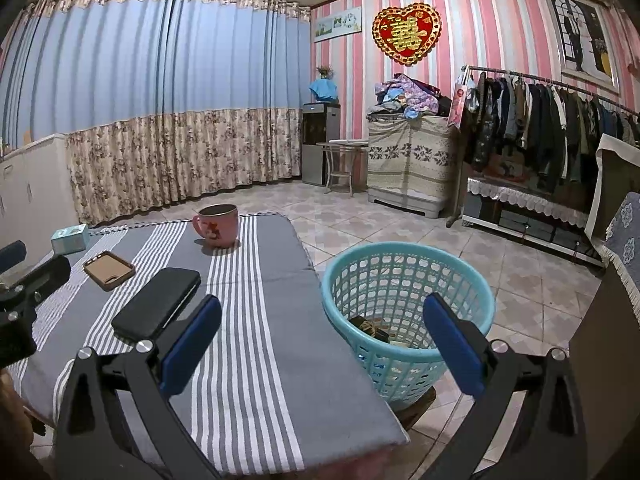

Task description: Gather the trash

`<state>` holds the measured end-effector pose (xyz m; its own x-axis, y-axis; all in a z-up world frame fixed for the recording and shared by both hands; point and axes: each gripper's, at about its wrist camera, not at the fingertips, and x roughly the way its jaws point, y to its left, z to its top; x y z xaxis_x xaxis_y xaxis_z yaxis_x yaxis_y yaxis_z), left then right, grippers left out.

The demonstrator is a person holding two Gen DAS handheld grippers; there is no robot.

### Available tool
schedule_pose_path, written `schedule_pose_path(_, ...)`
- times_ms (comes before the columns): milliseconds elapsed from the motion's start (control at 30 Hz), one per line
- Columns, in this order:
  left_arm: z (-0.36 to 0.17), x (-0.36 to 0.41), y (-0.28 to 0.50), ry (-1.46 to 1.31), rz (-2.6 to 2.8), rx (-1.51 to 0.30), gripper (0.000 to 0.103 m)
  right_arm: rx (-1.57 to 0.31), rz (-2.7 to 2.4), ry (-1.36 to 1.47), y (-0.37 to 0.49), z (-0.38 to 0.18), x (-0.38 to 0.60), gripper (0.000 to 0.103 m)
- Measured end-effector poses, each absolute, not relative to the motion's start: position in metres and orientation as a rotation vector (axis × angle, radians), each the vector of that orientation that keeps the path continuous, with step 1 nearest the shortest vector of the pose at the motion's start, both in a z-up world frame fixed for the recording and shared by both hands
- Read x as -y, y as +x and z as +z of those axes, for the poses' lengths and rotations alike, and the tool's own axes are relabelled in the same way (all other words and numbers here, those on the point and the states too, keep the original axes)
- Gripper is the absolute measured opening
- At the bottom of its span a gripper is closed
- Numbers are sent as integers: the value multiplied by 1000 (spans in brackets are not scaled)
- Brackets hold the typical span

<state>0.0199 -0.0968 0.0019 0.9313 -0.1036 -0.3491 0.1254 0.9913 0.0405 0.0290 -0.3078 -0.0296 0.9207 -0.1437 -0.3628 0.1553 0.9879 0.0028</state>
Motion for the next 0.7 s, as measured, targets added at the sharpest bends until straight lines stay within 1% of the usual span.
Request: schedule_pose_path(700,6,92,15,63,-114,-354,98,-364,-157,32,29,-25,306,99)
